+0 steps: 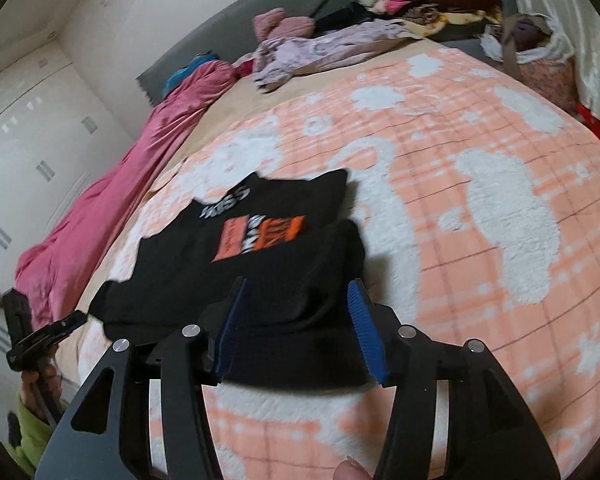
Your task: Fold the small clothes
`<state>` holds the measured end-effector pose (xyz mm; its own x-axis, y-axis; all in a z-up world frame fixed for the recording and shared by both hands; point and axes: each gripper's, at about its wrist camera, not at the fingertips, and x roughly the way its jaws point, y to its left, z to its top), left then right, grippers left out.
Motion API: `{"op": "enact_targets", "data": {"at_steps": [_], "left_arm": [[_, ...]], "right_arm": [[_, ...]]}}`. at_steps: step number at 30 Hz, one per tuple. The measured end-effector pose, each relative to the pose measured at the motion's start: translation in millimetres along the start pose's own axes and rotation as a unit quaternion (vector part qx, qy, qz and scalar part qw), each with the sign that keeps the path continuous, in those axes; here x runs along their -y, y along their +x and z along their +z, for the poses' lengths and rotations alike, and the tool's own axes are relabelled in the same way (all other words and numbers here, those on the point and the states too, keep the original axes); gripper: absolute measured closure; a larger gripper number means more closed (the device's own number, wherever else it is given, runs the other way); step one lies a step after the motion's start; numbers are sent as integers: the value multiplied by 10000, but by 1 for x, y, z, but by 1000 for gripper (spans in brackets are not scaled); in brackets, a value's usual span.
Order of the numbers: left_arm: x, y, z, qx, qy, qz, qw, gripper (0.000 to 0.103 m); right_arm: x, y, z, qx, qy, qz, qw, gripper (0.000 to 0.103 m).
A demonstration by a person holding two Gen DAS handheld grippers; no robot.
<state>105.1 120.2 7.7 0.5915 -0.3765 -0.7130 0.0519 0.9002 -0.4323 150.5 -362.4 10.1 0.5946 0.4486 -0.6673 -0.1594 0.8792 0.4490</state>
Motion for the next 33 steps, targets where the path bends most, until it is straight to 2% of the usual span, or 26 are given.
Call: {"op": "enact_targets", "data": {"at_steps": [3, 6, 8, 10, 12, 13, 14, 15, 24, 28, 33], "left_arm": [[2, 15, -1, -144, 39, 281, 9995, 68], [1, 25, 4, -199, -76, 293, 9993, 68], [5, 32, 10, -220, -24, 310, 9993, 72], [9, 37, 15, -257, 39, 302, 9992, 100], [9, 41, 21, -319, -20, 181, 9993, 100], [10, 45, 24, -366, -24, 176, 9992, 100], [10, 48, 26, -396, -18, 206, 9990, 101], [10, 51, 28, -416, -21, 210, 9989, 102], [4, 49, 63, -119, -251, 55, 9996, 103], [-4, 49, 87, 22, -385, 83, 9992, 103], [-16, 64, 107, -1, -462, 238, 9987, 103]], "right_arm": [[-11, 11, -2, -149, -172, -119, 9997, 52], [-13, 24, -2, -299, -164, -213, 9992, 52], [-12, 31, -1, -372, -135, -216, 9990, 54], [-11, 35, -2, -414, -124, -249, 9988, 57], [-10, 37, 0, -416, -97, -249, 9988, 68], [-9, 37, 1, -413, -83, -210, 9989, 71], [-8, 39, 2, -407, -71, -193, 9990, 80], [-7, 39, 4, -402, -66, -198, 9990, 93], [3, 34, 30, -13, 155, -7, 9999, 98], [7, 37, 49, 182, 268, 34, 9995, 98], [7, 50, 69, 278, 289, -55, 9992, 100]]}}
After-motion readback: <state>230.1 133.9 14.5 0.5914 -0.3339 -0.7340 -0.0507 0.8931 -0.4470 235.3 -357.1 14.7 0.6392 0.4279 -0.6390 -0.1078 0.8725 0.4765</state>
